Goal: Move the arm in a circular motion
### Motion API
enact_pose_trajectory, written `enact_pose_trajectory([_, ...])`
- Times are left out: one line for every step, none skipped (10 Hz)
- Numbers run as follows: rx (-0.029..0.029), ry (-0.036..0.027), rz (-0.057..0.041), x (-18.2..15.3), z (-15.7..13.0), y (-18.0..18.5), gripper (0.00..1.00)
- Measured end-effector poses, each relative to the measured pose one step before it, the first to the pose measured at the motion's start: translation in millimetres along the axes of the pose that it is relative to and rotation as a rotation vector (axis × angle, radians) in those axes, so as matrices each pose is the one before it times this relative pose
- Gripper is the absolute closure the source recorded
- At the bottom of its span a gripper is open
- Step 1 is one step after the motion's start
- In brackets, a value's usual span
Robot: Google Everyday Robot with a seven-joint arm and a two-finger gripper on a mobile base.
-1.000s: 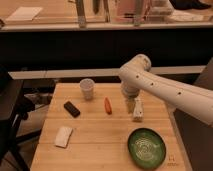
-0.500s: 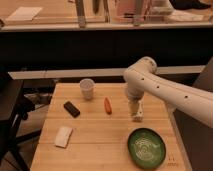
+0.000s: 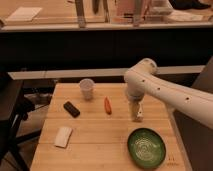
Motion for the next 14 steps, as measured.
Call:
enact_pose_trajectory([0.00213, -0.00009, -0.00167, 3.26, -0.13, 0.17, 0.2])
enact_pose_trajectory([-0.00153, -0.0019, 0.00187, 0.8, 0.07, 1.48, 0.2])
enact_pose_trajectory([0.00009, -0.00184, 0.00132, 0.33, -0.57, 1.32, 0.2])
enact_pose_trajectory([0.00035, -0.00027, -0.00386, -1.15, 0.02, 2.03, 0.2])
enact_pose_trajectory([0.00152, -0.00228, -0.00523, -3.71, -0.06, 1.38, 0.2])
enact_pose_trajectory([0.00135, 0.00013, -0.00018, -0.1, 0.08, -0.15, 0.2])
enact_pose_trajectory([-0.0001, 0.00131, 0.00027, 0.05, 0.54, 0.48, 0.2])
enact_pose_trajectory([0.00046, 0.00017, -0.00799, -3.79, 1.5, -1.24, 0.2])
enact_pose_trajectory([0.00052, -0.00161, -0.00462, -2.75, 0.33, -0.03, 0.2])
enact_pose_trajectory([-0.0004, 0.00012, -0.0025, -1.34, 0.66, 0.56, 0.2])
enact_pose_trajectory([0.00087, -0.00036, -0.00151, -1.82, 0.4, -0.01, 0.2])
enact_pose_trajectory([0.00015, -0.00078, -0.0013, -1.36, 0.17, 0.1, 0.2])
enact_pose_trajectory([-0.00035, -0.00009, 0.00013, -0.44, 0.45, 0.61, 0.2])
enact_pose_trajectory([0.0006, -0.00054, -0.00024, -0.34, -0.1, -0.32, 0.2])
